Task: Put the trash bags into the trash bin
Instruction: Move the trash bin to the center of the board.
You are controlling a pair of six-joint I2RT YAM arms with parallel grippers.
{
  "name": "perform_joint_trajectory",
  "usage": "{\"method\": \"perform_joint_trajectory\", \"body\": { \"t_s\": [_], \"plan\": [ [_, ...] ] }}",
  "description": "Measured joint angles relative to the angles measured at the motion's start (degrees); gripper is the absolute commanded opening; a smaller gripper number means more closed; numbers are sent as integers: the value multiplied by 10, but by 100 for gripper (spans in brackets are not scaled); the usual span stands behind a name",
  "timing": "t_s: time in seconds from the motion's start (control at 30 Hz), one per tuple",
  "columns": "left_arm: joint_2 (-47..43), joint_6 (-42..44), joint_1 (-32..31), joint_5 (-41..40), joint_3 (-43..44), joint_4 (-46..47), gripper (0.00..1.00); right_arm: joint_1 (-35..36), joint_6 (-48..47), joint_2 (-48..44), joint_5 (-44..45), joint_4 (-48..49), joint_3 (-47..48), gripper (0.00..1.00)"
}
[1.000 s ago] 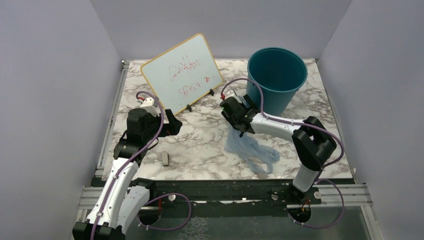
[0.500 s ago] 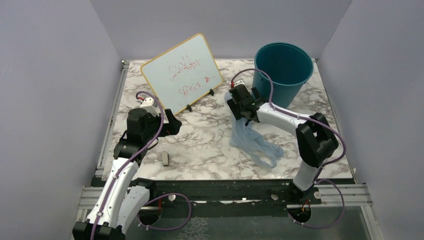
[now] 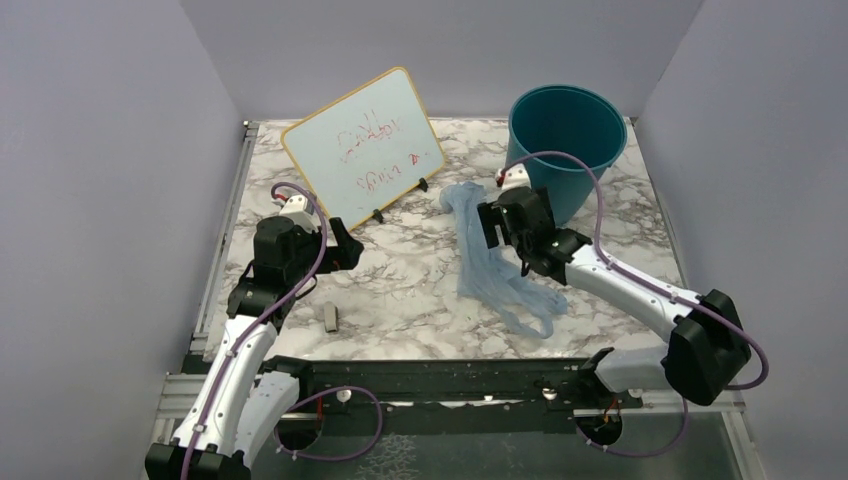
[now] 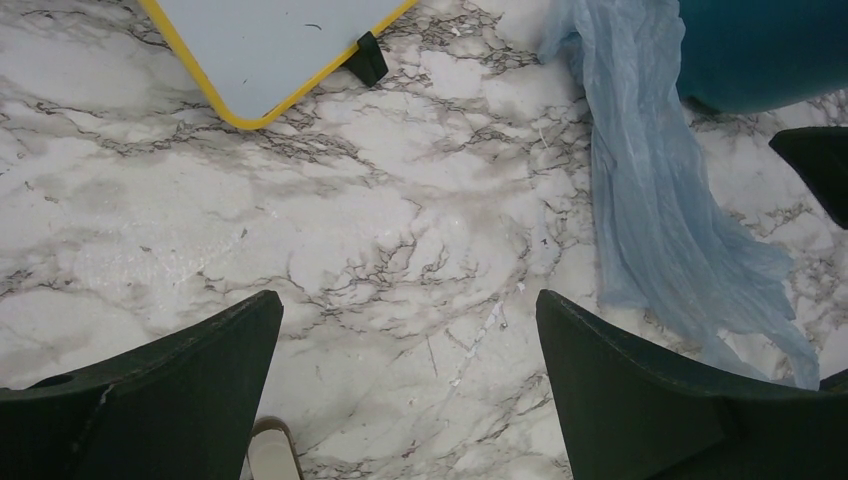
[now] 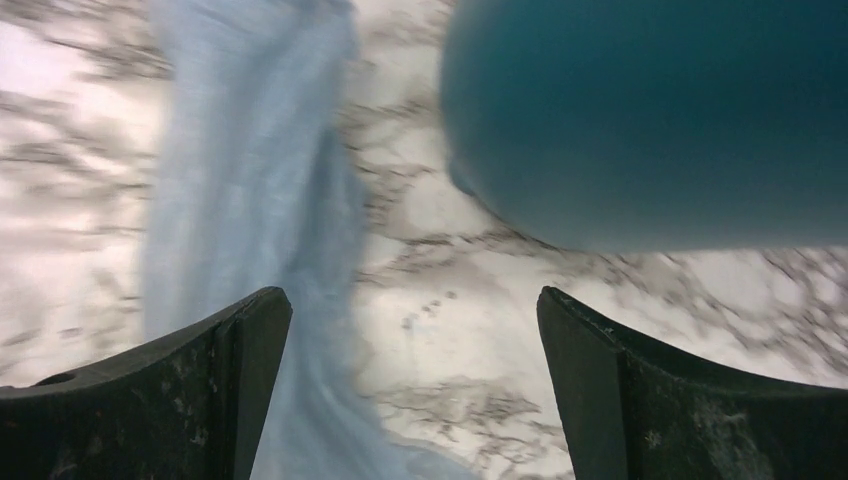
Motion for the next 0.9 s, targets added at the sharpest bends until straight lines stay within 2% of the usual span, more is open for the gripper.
{"method": "perform_joint_trajectory", "body": {
  "t_s": [0.13,0.23,0.37,0.6,0.8,0.9],
  "plan": [
    [2,-2,0,0,0,0,99,-2,-6,32,111,39,-50,100],
    [7,-2,0,0,0,0,99,-13,19,105,192,38,-22,100],
    [10,-2,0,0,0,0,99,-48,64,191,244,47,33,100],
    [9,-2,0,0,0,0,99,-106,72,261,257,147,46,100],
    [10,-2,0,0,0,0,99,-133,-9,327,248,259,73,100],
    [10,-2,0,0,0,0,99,-148,-26,363,235,272,105,100]
  ]
}}
